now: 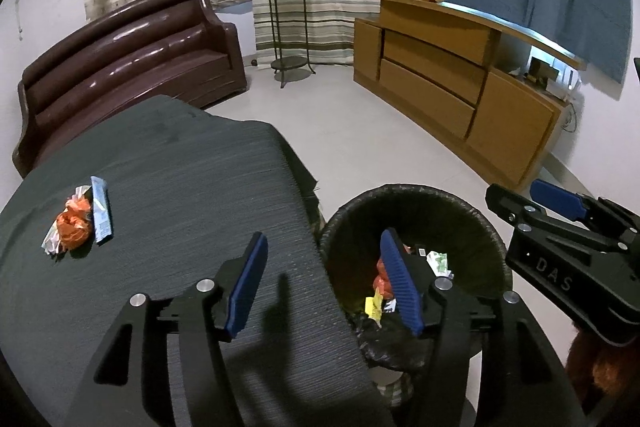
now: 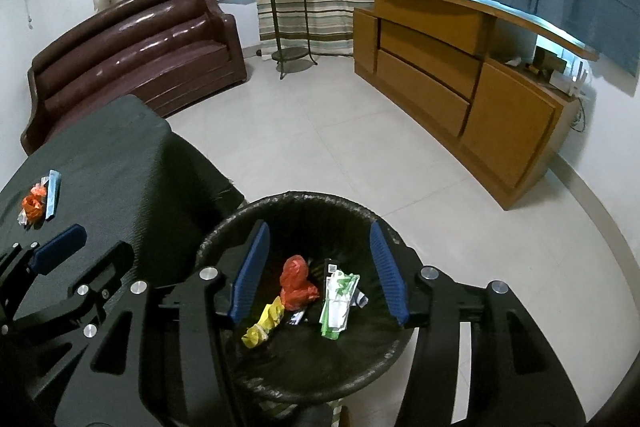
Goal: Collect trash
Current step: 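Open both grippers to drop the wrapper and package into the bin, then move both open grippers back over the remaining trash on the table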
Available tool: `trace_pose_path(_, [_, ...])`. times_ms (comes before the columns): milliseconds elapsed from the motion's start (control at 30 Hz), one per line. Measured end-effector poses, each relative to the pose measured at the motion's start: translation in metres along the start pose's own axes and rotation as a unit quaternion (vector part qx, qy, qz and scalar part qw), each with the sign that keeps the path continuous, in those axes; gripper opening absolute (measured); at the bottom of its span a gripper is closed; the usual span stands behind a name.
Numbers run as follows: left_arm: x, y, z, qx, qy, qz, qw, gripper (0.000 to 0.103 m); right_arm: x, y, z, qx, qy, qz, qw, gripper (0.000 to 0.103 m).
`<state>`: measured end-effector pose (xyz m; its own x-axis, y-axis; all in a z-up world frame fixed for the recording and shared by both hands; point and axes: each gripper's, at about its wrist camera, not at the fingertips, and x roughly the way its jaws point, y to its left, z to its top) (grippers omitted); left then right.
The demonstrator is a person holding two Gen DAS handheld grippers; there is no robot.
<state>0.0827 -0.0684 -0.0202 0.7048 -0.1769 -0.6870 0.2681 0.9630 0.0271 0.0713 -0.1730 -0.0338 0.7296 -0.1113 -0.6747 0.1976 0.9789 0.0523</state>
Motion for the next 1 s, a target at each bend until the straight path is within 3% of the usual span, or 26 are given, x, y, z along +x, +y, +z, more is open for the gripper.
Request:
trace_pose_path(100, [-0.001,0.007,-0.001,-0.008,0.001,0.005,1.0,0.059,-0.001,0.007,-0.001,-0.007,0.0,0.003,1.0,0.058])
trace_pose_path(633, [-0.013,0.063,-0.01,-0.048,0.001,0.046,0.9978,0.063,-0.006,0.068,-0.006,-0.048,0.006,0.039,0.998,0.058])
trace_pose_path(1000, [-0.028,0.142,-0.026,-0.097,0.001,0.098,0.9904,0.064,-0.002,0.145,-0.004,-0.083,0.017,0.097,0.992,0.058])
